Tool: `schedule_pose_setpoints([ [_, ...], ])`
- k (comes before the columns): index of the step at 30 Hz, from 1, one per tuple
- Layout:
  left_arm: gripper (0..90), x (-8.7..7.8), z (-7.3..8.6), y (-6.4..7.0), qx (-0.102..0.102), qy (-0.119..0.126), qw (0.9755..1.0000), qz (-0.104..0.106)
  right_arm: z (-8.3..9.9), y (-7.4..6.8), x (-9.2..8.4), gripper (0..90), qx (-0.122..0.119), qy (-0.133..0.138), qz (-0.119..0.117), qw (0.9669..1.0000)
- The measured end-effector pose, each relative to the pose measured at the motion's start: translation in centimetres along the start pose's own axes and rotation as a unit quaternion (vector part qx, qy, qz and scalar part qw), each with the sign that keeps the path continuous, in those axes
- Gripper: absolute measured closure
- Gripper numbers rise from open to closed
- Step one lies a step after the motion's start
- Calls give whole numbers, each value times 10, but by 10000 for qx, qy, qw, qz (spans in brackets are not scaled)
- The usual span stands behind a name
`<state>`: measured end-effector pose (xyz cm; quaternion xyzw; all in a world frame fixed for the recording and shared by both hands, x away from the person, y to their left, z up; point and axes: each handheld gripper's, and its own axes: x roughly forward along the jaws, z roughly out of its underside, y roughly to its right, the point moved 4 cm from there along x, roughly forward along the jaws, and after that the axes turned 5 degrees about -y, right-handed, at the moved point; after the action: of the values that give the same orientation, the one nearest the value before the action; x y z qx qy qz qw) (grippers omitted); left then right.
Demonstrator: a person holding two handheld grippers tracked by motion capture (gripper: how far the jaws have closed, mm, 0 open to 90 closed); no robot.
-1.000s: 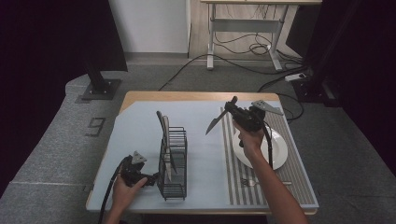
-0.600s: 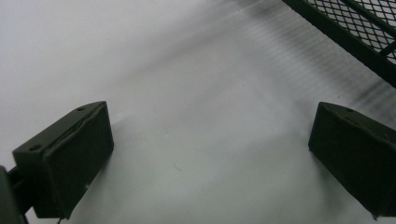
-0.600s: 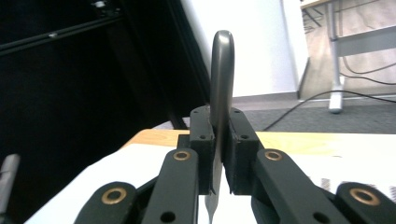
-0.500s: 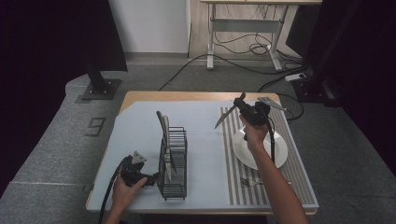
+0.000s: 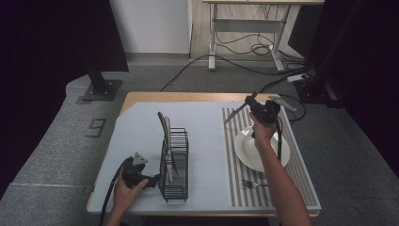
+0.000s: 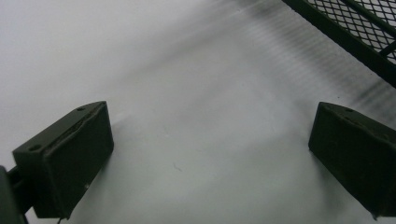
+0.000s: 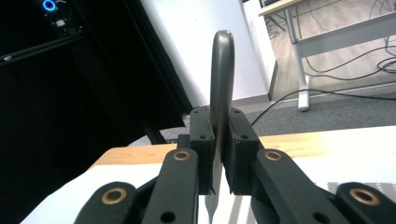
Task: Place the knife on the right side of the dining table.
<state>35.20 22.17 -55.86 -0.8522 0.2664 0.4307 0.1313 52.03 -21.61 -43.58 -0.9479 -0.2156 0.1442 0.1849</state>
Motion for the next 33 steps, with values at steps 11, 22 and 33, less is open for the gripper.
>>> schedule_pose_setpoints([
  [11, 0, 0, 0, 0, 0, 0, 10000, 0, -4, 27, 6, 832, 227, 120, 166, 9995],
  [22, 0, 0, 0, 0, 1, 0, 10000, 1, 0, 47, 15, 832, 539, 184, 217, 9981],
  [33, 0, 0, 0, 0, 3, 0, 10000, -1, 4, 70, 12, 785, 534, 19, 666, 9963],
])
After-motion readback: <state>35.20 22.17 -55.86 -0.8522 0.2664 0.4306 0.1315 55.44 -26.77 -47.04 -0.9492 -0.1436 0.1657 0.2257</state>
